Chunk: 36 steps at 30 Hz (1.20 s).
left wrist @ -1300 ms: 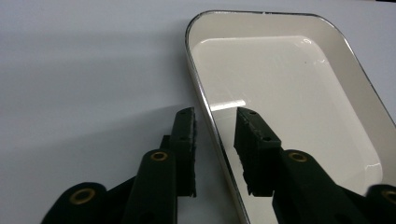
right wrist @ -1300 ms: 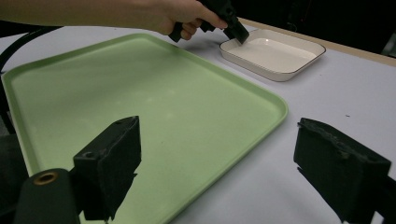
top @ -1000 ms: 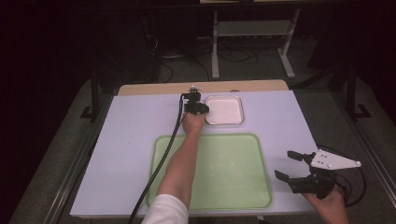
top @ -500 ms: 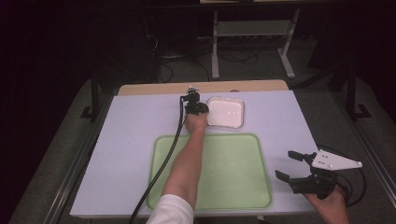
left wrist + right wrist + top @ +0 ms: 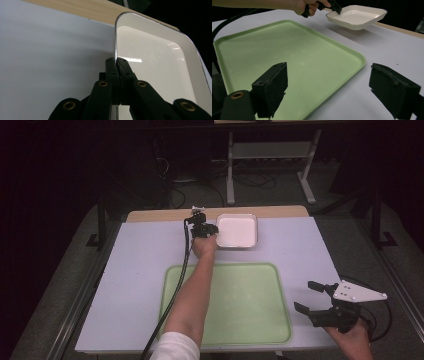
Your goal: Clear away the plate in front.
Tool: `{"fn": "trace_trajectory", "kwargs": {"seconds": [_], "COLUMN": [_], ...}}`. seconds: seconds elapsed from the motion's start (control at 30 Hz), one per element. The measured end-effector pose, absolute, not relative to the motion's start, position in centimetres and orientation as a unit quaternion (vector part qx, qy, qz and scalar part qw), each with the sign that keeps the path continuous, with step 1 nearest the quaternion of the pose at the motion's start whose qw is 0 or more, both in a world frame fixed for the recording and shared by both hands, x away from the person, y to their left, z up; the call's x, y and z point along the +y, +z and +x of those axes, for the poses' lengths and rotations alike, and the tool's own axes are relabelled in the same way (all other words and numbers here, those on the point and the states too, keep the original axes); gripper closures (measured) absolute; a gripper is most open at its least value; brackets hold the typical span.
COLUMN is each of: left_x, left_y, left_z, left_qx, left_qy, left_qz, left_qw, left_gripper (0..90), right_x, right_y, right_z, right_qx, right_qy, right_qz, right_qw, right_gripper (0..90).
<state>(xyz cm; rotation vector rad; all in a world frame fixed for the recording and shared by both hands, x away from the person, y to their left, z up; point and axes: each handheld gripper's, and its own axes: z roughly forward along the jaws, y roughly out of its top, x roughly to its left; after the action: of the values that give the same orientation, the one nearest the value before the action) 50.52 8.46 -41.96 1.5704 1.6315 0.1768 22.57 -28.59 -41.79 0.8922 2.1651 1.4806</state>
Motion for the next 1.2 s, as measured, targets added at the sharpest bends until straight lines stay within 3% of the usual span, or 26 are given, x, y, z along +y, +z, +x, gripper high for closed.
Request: {"fn": "trace_trajectory", "kwargs": {"seconds": [1.2], "left_x": [12.2], "left_y": [-39.0], "left_z": [46.4], "left_qx": [0.631], "left_qy": [0.064], "left_qz": [0.613], "left_qw": [0.471], "left_gripper": [88.6], "right_x": [-28.8], "right_y": [-41.6], "right_z": [22.4], "right_qx": [0.754], "right_qy": [0.536], "right_qz": [0.323], "right_qw": [0.199], "right_gripper": [13.9]}}
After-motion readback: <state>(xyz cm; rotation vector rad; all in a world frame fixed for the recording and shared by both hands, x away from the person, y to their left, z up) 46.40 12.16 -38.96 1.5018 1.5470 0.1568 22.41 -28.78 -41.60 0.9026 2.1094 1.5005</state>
